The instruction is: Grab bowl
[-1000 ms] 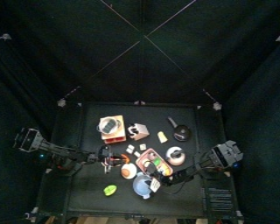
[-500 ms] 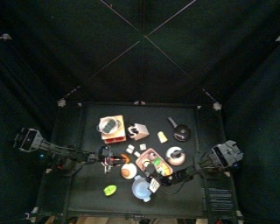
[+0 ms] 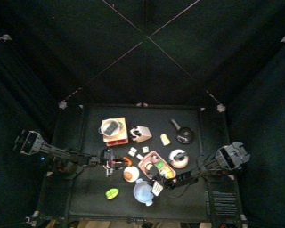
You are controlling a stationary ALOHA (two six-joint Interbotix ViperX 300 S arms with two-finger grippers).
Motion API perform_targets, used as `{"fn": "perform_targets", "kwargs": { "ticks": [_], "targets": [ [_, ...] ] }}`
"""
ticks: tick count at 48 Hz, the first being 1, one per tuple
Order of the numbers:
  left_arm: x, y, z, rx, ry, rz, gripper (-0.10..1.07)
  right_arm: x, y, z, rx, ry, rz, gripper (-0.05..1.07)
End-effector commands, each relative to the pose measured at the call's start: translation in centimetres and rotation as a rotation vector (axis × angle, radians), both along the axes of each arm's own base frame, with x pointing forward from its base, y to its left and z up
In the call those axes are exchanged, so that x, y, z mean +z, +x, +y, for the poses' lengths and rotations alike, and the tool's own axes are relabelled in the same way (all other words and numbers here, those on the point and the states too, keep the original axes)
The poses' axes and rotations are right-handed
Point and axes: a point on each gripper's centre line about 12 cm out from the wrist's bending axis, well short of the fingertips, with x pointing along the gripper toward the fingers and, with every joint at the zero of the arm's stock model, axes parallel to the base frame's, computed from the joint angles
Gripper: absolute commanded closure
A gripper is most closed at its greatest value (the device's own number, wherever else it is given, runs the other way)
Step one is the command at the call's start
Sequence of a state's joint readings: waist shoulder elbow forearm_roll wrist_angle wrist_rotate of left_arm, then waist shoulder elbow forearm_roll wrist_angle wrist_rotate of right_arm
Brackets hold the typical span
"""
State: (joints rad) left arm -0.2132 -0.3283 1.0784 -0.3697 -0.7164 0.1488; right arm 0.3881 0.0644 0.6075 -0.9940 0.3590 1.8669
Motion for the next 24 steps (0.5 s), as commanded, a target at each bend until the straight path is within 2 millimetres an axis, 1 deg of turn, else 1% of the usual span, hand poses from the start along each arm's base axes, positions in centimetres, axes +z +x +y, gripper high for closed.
{"fn": "perform_targets", "kwargs": {
  "ticks": [1, 24],
  "targets": [
    [0.54, 0.22, -0.15, -0.004, -0.002, -0.018, 0.36, 2.36, 0.6, 0.0, -0.002, 0.03, -0.064, 0.58],
    [0.59, 0.19, -0.19, -0.006, -0.003, -0.02, 0.36, 2.26, 0.76, -0.82, -0.021, 0.028, -0.062, 0.58]
  ]
}}
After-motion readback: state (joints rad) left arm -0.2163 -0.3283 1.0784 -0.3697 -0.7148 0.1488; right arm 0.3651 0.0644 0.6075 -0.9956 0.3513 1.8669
